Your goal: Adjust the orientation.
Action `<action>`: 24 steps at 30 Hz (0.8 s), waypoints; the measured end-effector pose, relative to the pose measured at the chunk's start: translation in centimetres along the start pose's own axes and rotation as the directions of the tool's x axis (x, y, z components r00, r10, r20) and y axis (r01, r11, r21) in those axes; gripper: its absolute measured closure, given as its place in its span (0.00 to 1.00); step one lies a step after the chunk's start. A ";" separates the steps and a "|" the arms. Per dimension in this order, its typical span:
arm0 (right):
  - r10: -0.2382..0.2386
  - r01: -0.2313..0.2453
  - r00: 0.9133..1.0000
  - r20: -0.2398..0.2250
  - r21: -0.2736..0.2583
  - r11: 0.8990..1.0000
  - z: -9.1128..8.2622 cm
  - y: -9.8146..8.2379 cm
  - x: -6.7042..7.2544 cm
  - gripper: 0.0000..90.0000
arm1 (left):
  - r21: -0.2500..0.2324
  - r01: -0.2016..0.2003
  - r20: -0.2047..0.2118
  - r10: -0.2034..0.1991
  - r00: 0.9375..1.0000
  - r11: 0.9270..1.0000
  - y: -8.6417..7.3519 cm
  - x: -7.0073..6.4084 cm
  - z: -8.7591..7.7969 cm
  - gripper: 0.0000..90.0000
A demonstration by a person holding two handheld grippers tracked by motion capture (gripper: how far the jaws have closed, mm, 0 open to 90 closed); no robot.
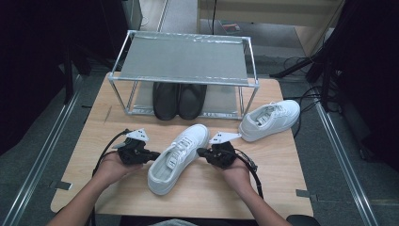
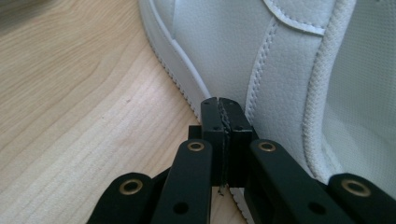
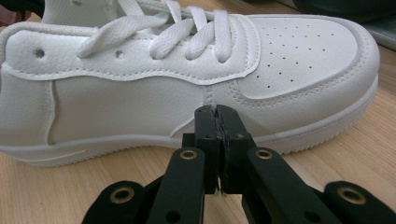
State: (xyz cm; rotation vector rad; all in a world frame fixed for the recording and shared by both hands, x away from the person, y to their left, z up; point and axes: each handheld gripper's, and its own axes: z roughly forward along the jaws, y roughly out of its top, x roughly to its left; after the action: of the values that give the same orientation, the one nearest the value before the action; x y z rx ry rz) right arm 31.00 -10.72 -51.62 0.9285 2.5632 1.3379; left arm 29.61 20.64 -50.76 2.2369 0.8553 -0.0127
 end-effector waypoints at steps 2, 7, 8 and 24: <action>-0.001 0.001 1.000 -0.001 0.002 1.000 0.1 0.1 -0.1 0.99 | -0.010 0.015 0.015 -0.015 1.000 1.000 -0.1 -0.1 0.0 1.00; 0.021 -0.021 1.000 -0.008 0.008 1.000 0.3 0.4 -0.3 0.99 | -0.021 0.026 0.023 -0.026 0.999 0.999 -0.3 -0.5 -0.1 1.00; 0.021 -0.021 1.000 -0.009 0.009 1.000 0.4 0.5 -0.3 0.99 | -0.024 0.028 0.026 -0.027 0.999 0.999 -0.4 -0.6 -0.1 1.00; 0.002 -0.002 1.000 -0.001 0.016 1.000 1.4 1.5 -0.7 0.99 | -0.029 0.033 0.015 -0.032 0.999 0.999 -0.9 -2.1 0.0 0.98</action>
State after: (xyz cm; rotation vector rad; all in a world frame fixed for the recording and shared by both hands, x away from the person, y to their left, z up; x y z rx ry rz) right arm 32.70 -9.50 -51.44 0.9335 2.5779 1.3212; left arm 27.47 19.88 -50.82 2.1928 0.8784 -0.0310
